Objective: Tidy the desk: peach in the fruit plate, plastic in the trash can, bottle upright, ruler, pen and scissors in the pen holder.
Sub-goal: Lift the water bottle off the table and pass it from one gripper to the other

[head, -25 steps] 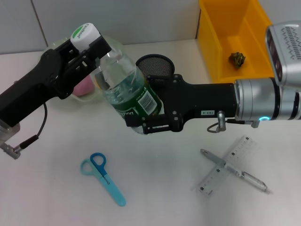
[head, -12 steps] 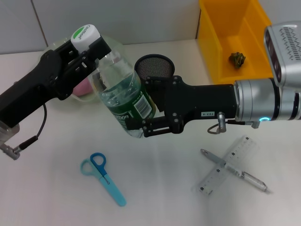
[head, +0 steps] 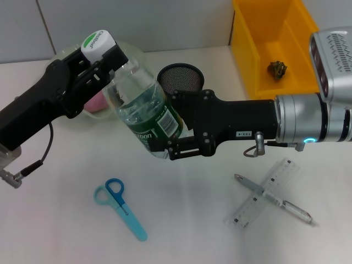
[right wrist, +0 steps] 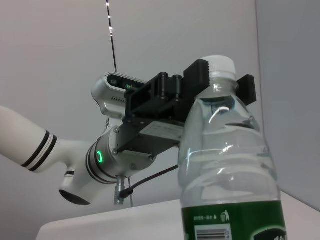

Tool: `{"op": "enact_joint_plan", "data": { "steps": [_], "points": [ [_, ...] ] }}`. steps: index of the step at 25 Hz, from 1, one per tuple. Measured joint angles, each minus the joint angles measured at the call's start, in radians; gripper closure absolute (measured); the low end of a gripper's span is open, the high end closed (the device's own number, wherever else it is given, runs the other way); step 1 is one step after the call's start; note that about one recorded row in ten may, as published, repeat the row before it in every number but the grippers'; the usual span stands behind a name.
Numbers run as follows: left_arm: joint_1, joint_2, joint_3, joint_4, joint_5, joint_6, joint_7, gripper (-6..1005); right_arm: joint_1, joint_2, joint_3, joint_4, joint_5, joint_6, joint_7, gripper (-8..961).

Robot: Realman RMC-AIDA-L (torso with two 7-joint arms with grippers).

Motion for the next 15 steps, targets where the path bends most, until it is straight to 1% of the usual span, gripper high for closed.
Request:
{"op": "enact_joint_plan", "data": {
  "steps": [15],
  "points": [
    [0.001,0.000,-0.001,0.000,-0.001,0.007,0.001,555,-0.010,0.000,0.000,0.006,-0.003,0.008,-0.001,131]
  ]
}}
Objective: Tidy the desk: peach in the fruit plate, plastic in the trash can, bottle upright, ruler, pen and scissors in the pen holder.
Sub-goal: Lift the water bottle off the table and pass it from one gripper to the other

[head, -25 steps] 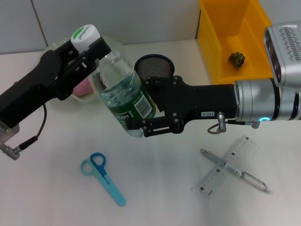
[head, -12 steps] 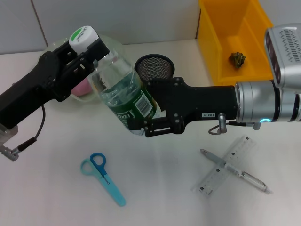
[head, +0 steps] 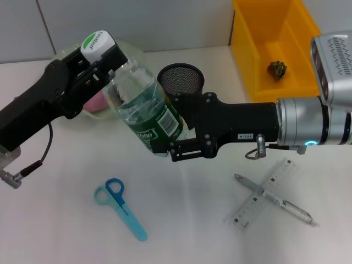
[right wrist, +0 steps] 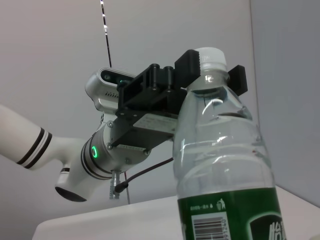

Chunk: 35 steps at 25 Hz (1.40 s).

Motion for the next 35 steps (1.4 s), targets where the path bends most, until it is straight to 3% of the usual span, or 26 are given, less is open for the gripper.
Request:
{"op": "enact_joint_plan", "data": {
  "steps": [35],
  "points": [
    [-0.007,0.002,-0.007,0.000,-0.013,0.005,-0.006,556,-0.028,0.000,-0.009,0.031,-0.029,0.015,-0.001,130]
  ]
}}
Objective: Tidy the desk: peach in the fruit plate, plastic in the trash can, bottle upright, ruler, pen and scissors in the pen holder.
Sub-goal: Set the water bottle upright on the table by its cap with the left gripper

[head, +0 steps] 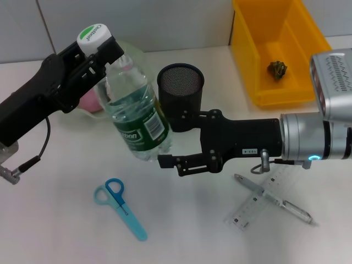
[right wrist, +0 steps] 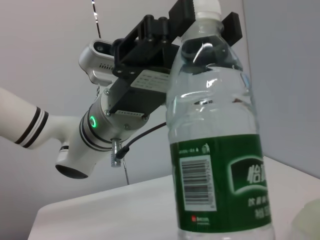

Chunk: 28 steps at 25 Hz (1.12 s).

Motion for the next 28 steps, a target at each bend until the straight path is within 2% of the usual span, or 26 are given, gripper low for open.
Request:
{"op": "enact_joint_plan", "data": {
  "steps": [14,28],
  "points": [
    [0.004,0.003,0.002,0.002,0.000,-0.026,0.019,556,-0.052,-0.002,0.012,-0.011,0.000,-0.003,-0.004,129],
    [0.025,0.005,-0.003,0.000,0.002,-0.176,0.182,555,-0.118,-0.005,0.098,-0.027,0.000,-0.011,-0.004,130]
  ]
}}
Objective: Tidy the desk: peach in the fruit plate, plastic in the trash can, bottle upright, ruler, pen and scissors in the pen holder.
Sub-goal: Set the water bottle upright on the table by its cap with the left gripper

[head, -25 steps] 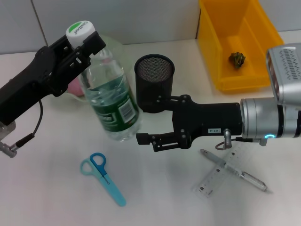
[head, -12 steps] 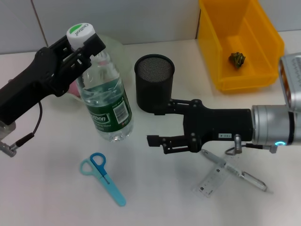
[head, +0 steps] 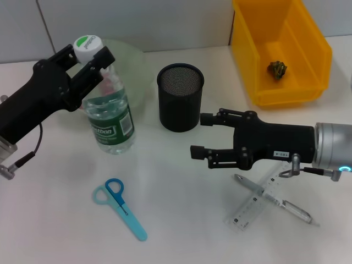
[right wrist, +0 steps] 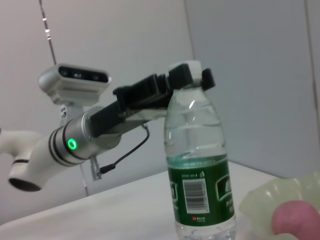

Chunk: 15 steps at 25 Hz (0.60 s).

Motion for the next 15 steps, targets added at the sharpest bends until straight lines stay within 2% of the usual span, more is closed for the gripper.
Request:
{"op": "enact_joint_plan", "data": {
  "steps": [8,15],
  "points": [
    [0.028,-0.005,-0.020,-0.011,-0.017,-0.108,0.148,555,-0.030,-0.003,0.056,-0.002,0.000,-0.002,0.003,131],
    [0.032,-0.007,-0.021,-0.085,-0.077,-0.148,0.280,556,-0.041,-0.004,0.092,-0.004,0.000,-0.004,0.009,131]
  ]
}}
